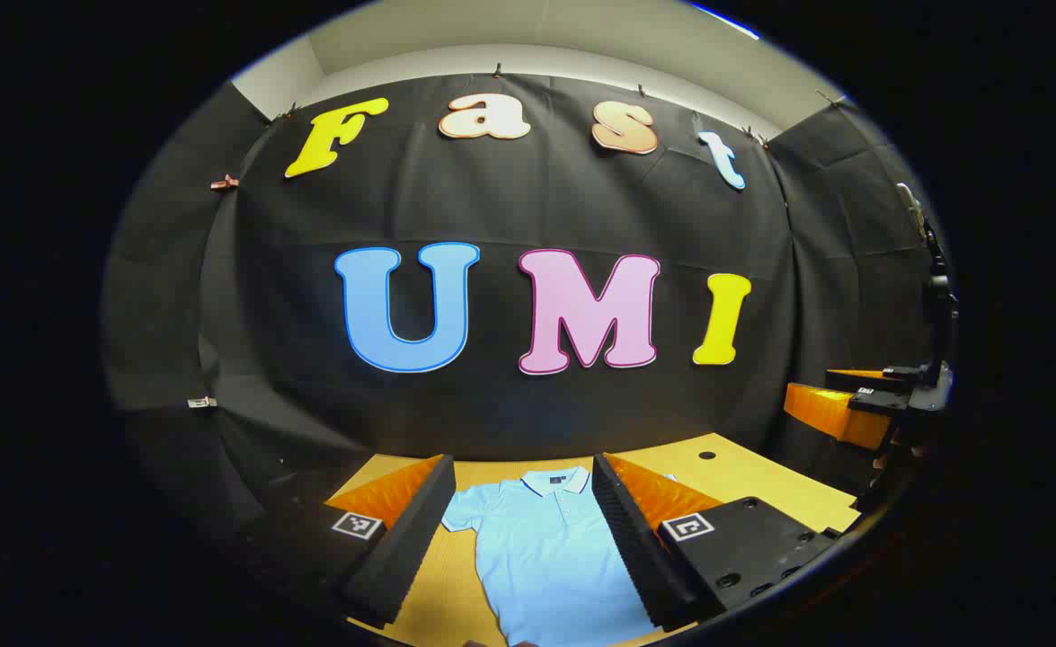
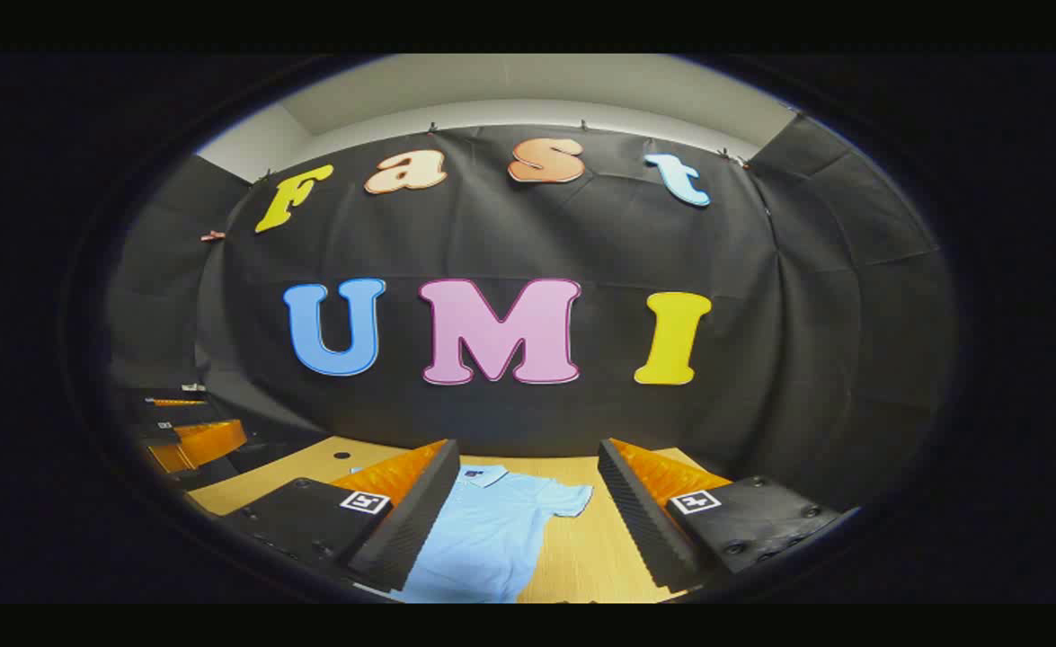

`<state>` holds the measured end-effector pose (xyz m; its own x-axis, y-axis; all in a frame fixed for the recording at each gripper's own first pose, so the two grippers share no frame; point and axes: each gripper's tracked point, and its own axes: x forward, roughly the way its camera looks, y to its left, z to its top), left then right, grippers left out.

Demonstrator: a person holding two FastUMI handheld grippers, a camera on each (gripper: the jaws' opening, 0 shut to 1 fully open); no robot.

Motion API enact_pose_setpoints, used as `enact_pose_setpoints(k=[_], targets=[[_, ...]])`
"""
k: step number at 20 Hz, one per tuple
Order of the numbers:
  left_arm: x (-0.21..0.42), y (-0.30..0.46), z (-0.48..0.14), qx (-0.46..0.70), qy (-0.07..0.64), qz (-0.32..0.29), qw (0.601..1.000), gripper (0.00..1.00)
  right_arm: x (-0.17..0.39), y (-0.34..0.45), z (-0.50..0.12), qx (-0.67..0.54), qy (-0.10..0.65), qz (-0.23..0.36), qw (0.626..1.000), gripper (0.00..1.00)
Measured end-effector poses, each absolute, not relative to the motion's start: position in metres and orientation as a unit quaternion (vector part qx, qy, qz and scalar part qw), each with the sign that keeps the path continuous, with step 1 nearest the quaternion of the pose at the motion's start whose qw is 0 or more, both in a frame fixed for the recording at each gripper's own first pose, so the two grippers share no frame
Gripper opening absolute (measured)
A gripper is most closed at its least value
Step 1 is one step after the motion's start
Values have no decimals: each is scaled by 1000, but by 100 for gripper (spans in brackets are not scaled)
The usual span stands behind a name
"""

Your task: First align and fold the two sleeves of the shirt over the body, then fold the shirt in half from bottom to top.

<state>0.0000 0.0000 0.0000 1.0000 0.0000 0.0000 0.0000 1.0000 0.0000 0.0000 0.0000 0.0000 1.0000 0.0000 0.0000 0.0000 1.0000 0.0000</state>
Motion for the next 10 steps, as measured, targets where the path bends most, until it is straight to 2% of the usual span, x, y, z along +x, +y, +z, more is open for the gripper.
enact_pose_setpoints(k=[1,10], targets=[[2,0,-1,0,0,0,1000,98,1,0,0,1,0,0,1000,97],[12,-5,-8,2,9,0,1000,98,8,-3,-6,-3,7,4,1000,97]])
